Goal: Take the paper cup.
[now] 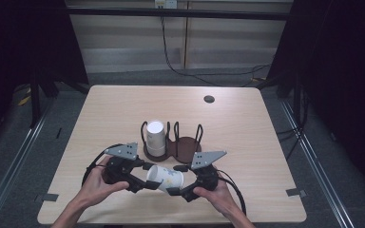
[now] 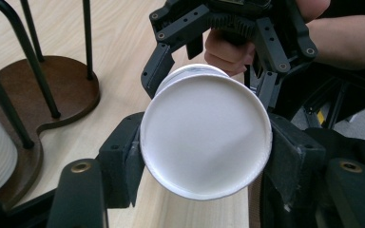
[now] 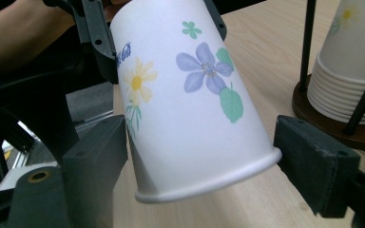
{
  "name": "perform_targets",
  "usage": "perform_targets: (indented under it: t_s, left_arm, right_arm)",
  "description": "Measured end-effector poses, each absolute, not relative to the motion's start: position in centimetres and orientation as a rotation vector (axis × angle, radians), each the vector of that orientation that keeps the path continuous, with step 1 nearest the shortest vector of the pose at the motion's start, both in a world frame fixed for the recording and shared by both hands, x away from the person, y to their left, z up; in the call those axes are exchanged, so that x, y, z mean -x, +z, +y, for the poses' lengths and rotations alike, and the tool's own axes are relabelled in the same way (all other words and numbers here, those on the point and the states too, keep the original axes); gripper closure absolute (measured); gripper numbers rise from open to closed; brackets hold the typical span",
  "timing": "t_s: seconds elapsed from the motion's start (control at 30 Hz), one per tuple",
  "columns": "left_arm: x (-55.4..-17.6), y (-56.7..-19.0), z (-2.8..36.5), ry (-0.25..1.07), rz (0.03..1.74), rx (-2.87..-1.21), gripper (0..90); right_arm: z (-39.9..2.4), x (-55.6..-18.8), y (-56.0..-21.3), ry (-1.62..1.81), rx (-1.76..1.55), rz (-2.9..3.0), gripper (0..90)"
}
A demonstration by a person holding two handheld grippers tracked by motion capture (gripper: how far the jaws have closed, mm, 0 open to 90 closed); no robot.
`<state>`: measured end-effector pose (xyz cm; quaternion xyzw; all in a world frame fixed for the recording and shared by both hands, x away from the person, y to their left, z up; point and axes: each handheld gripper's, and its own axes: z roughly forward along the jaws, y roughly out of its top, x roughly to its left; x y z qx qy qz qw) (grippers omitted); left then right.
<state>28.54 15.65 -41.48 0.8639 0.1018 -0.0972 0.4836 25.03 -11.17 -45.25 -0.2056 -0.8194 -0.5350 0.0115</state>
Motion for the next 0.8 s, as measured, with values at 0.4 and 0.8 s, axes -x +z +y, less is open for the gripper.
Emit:
perform_targets:
  t_s: [0.4, 0.8]
  left_arm:
    - [-28.55, -41.43, 15.45, -0.263, 0.231, -2.092, 36.4]
    - [-28.87, -41.45, 15.89, -0.279, 0.239, -2.083, 35.9]
  right_arm:
    - [-10.6, -24.97, -45.61, -1.647, 0.586, -2.58, 17.6]
    - [-10.56, -24.77, -45.49, -1.641, 0.546, -2.61, 24.4]
